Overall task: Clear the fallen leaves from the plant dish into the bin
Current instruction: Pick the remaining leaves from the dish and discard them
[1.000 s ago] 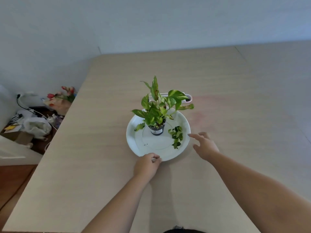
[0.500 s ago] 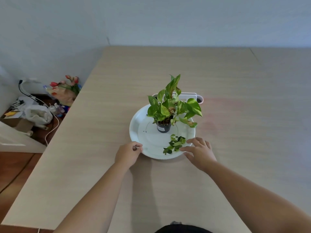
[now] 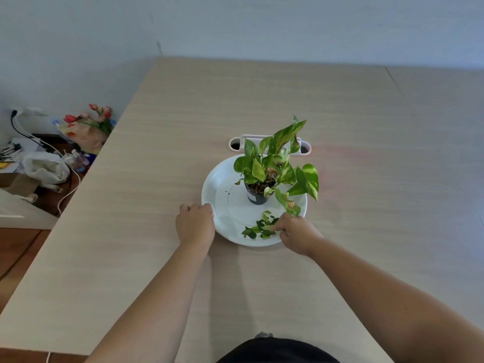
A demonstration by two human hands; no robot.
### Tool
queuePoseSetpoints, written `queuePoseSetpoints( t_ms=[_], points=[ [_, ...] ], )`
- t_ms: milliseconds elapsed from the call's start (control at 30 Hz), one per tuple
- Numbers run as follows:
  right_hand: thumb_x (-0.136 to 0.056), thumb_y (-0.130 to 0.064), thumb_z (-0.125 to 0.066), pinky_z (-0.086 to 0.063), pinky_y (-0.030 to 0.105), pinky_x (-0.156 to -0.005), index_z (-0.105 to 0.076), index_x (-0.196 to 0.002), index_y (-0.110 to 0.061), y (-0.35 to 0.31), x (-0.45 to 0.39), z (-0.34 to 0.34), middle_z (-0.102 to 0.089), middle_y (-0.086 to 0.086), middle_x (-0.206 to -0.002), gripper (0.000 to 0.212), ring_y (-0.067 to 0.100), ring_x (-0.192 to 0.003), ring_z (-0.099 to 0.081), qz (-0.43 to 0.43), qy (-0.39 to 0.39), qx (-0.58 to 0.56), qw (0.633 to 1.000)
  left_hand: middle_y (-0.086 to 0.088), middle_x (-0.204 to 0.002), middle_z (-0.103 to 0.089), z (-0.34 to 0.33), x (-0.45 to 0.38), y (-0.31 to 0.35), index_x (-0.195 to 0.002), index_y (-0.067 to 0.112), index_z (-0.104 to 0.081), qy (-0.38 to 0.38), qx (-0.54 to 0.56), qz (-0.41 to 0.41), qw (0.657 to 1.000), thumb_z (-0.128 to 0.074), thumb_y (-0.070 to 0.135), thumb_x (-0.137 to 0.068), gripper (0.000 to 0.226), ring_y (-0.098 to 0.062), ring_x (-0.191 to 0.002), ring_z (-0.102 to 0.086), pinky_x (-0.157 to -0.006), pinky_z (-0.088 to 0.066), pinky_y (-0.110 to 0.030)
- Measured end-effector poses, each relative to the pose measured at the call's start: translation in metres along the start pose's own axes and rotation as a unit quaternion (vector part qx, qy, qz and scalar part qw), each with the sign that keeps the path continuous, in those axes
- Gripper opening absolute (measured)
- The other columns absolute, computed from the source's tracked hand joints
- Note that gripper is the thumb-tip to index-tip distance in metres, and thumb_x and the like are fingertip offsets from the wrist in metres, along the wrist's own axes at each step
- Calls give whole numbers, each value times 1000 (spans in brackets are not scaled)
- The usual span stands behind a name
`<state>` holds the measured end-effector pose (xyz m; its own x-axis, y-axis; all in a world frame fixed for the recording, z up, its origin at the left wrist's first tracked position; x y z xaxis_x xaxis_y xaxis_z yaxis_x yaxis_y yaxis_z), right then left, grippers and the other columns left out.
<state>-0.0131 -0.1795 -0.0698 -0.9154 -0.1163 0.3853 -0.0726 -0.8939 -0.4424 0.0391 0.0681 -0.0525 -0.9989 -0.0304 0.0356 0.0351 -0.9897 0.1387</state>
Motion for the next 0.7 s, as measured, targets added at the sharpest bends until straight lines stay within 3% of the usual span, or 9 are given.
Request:
queuePoseSetpoints(
  t_ms=[167, 233, 333, 400, 467, 600, 700],
  points=[
    [-89, -3, -39, -40, 35, -107, -39, -145, -27, 4, -25, 4, -26, 6, -154, 61, 30, -136, -35, -45, -39, 26, 998, -8, -103, -63, -13, 6, 18, -82, 16, -72, 21, 10, -106, 994, -69, 13, -76, 7, -37, -93, -56, -69, -43, -38],
    [-86, 1, -40, -38, 33, -108, -36, -147, -27, 4, -34, -1, -25, 3, -156, 67, 29, -139, -31, -56, -56, 7, 997, -5, -107, -63, -20, 10, 33, -90, 19, -73, 1, 27, -164, 986, -67, 16, -79, 13, -35, -98, -56, -76, -45, -40],
    [-80, -2, -40, -36, 42, -111, -33, -147, -31, 9, -49, -16, -20, 1, -157, 74, 32, -142, -27, -42, -97, 57, 993, -1, -117, -54, -30, 19, 62, -115, 21, -67, -102, 53, -216, 970, -55, 26, -91, 28, -27, -110, -49, -84, -45, -36],
    [-76, -5, -43, -33, 45, -114, -33, -146, -32, 6, -53, -20, -19, 2, -158, 76, 34, -143, -24, -15, -98, 80, 992, -1, -118, -52, -35, 22, 76, -123, 20, -64, -147, 86, -220, 960, -54, 28, -93, 33, -24, -111, -48, -86, -46, -36],
    [-79, -2, -45, -27, 40, -117, -37, -147, -26, 3, -52, -22, -22, -3, -158, 72, 30, -144, -21, 10, -95, 100, 990, -1, -116, -50, -42, 21, 83, -126, 20, -62, -174, 120, -208, 955, -58, 31, -92, 36, -23, -110, -48, -85, -48, -37],
    [-78, -11, -43, -44, 37, -98, -62, -111, -27, 8, -53, -20, -53, -3, -121, 41, 27, -117, -51, 12, -89, 84, 992, -1, -110, -47, -52, 12, 92, -123, 22, -63, -197, 140, -179, 954, -65, 44, -84, 44, -22, -108, -49, -86, -49, -39],
    [-81, -7, -47, -46, 39, -92, -69, -93, -17, 9, -53, -13, -61, -1, -105, 27, 24, -100, -56, 12, -92, 98, 991, 1, -111, -48, -56, 9, 99, -121, 29, -64, -202, 153, -167, 953, -69, 50, -79, 47, -19, -108, -48, -86, -50, -37]
  ],
)
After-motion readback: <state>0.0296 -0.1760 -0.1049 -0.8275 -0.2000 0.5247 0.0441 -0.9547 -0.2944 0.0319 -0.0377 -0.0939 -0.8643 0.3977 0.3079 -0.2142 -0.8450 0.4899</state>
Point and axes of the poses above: each hand's wrist, its own x-axis away from the middle knuckle, its own z-axis out of the back of the hand, y = z × x, the point moved 5 cm from there along -x, towards the middle knuckle
